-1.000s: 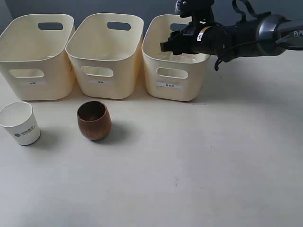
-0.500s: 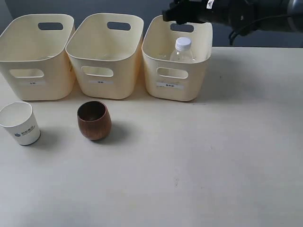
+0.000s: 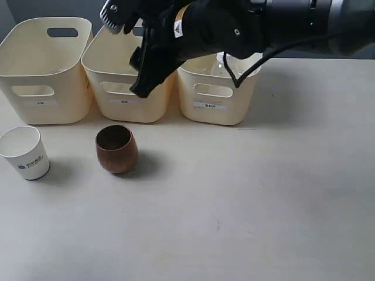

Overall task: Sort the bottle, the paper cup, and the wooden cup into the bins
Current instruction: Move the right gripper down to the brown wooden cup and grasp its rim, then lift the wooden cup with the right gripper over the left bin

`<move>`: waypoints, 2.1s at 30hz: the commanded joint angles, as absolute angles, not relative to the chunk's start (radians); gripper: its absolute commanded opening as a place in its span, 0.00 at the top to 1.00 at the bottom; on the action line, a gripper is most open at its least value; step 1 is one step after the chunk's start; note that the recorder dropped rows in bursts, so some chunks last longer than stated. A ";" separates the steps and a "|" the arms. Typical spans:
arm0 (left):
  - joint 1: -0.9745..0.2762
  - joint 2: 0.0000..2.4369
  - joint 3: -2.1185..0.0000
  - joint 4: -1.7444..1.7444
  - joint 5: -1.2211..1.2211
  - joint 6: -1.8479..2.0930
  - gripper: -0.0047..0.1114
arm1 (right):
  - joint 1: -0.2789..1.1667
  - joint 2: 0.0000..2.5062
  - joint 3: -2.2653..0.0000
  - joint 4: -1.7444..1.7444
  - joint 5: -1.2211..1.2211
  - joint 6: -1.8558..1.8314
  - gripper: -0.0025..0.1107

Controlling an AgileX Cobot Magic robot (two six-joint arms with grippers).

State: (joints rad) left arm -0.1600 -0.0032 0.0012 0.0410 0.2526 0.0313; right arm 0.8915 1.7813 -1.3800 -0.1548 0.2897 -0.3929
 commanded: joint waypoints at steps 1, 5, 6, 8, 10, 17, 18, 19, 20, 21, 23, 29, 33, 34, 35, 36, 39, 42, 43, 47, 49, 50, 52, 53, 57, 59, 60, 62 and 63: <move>-0.163 0.000 0.000 0.043 0.239 0.028 0.96 | 0.910 1.773 -1.383 0.239 0.386 -0.772 0.48; -0.163 0.000 0.000 0.043 0.239 0.028 0.96 | 0.908 1.774 -1.383 0.497 0.504 -1.025 0.50; -0.163 0.000 0.000 0.043 0.239 0.028 0.96 | 0.908 1.779 -1.383 0.537 0.511 -1.059 0.50; -0.163 0.000 0.000 0.043 0.239 0.028 0.96 | 0.908 1.795 -1.383 0.580 0.511 -1.097 0.50; -0.163 0.000 0.000 0.043 0.239 0.028 0.96 | 0.908 1.840 -1.383 0.622 0.505 -1.138 0.50; -0.163 0.000 0.000 0.043 0.239 0.028 0.96 | 0.908 2.014 -1.475 0.642 0.498 -1.177 0.50; -0.163 0.000 0.000 0.043 0.239 0.028 0.96 | 0.908 2.050 -1.522 0.648 0.528 -1.177 0.50; -0.163 0.000 0.000 0.043 0.239 0.028 0.96 | 0.908 2.078 -1.558 0.658 0.557 -1.177 0.50; -0.163 0.000 0.000 0.043 0.239 0.028 0.96 | 0.908 2.103 -1.582 0.658 0.581 -1.177 0.50; -0.163 0.000 0.000 0.043 0.239 0.028 0.96 | 0.908 2.128 -1.607 0.665 0.610 -1.177 0.50; -0.163 0.000 0.000 0.043 0.239 0.028 0.96 | 0.908 2.164 -1.637 0.686 0.639 -1.177 0.50; -0.163 0.000 0.000 0.043 0.239 0.028 0.96 | 0.908 2.196 -1.642 0.701 0.674 -1.177 0.50; -0.163 0.000 0.000 0.043 0.239 0.028 0.96 | 0.908 2.197 -1.642 0.708 0.674 -1.174 0.54; -0.163 0.000 0.000 0.043 0.239 0.028 0.96 | 0.908 2.199 -1.642 0.708 0.674 -1.174 0.58; -0.163 0.000 0.000 0.043 0.239 0.028 0.96 | 0.908 2.204 -1.642 0.708 0.674 -1.174 0.63; -0.163 0.000 0.000 0.043 0.239 0.028 0.96 | 0.908 2.208 -1.642 0.708 0.674 -1.174 0.69; -0.163 0.000 0.000 0.043 0.239 0.028 0.96 | 0.908 2.226 -1.642 0.710 0.678 -1.172 0.82; -0.163 0.000 0.000 0.043 0.239 0.028 0.96 | 0.908 2.238 -1.642 0.710 0.678 -1.172 0.86; -0.163 0.000 0.000 0.043 0.239 0.028 0.96 | 0.908 2.243 -1.642 0.704 0.678 -1.172 0.86; -0.163 0.000 0.000 0.043 0.239 0.028 0.96 | 0.908 2.234 -1.642 0.703 0.678 -1.172 0.89; -0.163 0.000 0.000 0.043 0.239 0.028 0.96 | 0.908 2.215 -1.642 0.703 0.678 -1.172 0.98; -0.163 0.000 0.000 0.043 0.239 0.028 0.96 | 0.908 2.202 -1.642 0.703 0.678 -1.172 0.99; -0.163 0.000 0.000 0.043 0.239 0.028 0.96 | 0.908 2.174 -1.642 0.703 0.678 -1.174 0.98; -0.163 0.000 0.000 0.043 0.239 0.028 0.96 | 0.910 2.160 -1.642 0.703 0.678 -1.174 0.98; -0.163 0.000 0.000 0.043 0.239 0.028 0.96 | 0.910 2.087 -1.657 0.705 0.654 -1.184 0.98; -0.163 0.000 0.000 0.043 0.239 0.028 0.96 | 0.910 2.065 -1.682 0.710 0.645 -1.184 0.98; -0.163 0.000 0.000 0.043 0.239 0.028 0.96 | 0.910 2.059 -1.708 0.715 0.645 -1.184 0.98; -0.163 0.000 0.000 0.043 0.239 0.028 0.96 | 0.910 2.057 -1.762 0.726 0.649 -1.184 0.98; -0.163 0.000 0.000 0.043 0.239 0.028 0.96 | 0.910 2.060 -1.795 0.728 0.651 -1.184 0.98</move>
State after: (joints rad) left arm -0.1600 -0.0032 0.0012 0.0410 0.2526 0.0313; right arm 0.9108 2.0744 -1.7320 0.7111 0.6638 -1.1739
